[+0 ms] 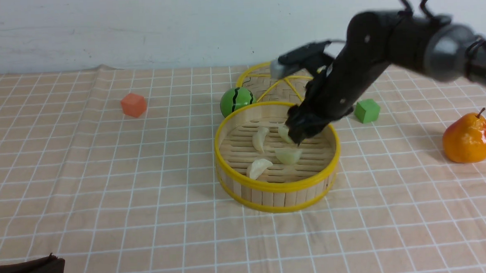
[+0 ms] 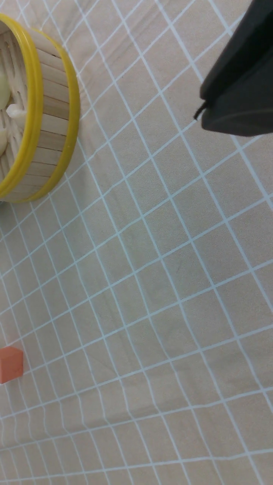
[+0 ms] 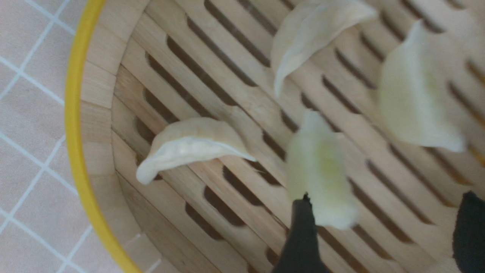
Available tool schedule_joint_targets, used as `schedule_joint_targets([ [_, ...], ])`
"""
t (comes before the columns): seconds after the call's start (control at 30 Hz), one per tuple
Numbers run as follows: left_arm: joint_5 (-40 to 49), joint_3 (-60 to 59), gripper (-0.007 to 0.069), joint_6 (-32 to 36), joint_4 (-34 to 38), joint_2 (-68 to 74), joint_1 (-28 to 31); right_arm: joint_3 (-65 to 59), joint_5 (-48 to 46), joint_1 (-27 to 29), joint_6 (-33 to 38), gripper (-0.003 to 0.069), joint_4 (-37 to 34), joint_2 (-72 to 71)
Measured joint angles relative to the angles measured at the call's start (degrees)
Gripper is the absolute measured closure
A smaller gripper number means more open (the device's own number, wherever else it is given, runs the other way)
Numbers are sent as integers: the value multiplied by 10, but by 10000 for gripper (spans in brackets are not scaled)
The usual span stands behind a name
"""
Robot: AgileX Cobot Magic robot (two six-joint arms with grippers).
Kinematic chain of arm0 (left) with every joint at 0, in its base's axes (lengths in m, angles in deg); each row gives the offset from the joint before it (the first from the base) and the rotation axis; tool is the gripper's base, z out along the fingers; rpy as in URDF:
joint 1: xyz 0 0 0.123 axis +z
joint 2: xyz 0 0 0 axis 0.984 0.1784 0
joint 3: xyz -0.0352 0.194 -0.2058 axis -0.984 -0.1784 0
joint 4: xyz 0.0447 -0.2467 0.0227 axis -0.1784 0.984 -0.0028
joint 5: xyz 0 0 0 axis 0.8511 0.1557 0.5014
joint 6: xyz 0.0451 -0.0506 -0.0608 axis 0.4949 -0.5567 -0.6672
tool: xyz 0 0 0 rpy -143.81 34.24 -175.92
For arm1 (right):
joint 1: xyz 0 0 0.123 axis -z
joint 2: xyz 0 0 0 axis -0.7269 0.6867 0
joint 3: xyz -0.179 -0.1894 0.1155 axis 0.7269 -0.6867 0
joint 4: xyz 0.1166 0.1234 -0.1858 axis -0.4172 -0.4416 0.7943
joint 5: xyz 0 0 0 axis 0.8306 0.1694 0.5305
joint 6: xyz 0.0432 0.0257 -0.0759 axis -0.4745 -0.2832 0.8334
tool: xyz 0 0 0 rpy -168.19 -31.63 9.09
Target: Put the dumplings into the steamer on the table with the brown tablecloth.
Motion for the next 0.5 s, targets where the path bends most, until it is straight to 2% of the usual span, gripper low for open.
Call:
schedule_joint_targets([
  [0.1, 1, 0, 606, 0, 0, 0, 0, 93, -119, 16, -42, 162, 86, -84],
  [0.23, 1, 0, 606, 0, 0, 0, 0, 139, -155, 40, -59, 267, 138, -201],
  [0.27, 1, 0, 606, 0, 0, 0, 0, 140, -163, 47, -66, 311, 137, -246],
  [0.3, 1, 0, 606, 0, 0, 0, 0, 138, -163, 48, -67, 319, 135, -252],
  [0.33, 1, 0, 606, 0, 0, 0, 0, 130, -166, 55, -70, 376, 125, -290],
  [0.37, 1, 0, 606, 0, 0, 0, 0, 119, -167, 56, -73, 401, 117, -316],
  [0.43, 1, 0, 605, 0, 0, 0, 0, 69, -168, 57, -78, 500, 82, -388],
  [0.47, 1, 0, 605, 0, 0, 0, 0, 57, -169, 57, -78, 508, 78, -402],
  [0.5, 1, 0, 603, 0, 0, 0, 0, -6, -167, 57, -77, 566, 46, -458],
])
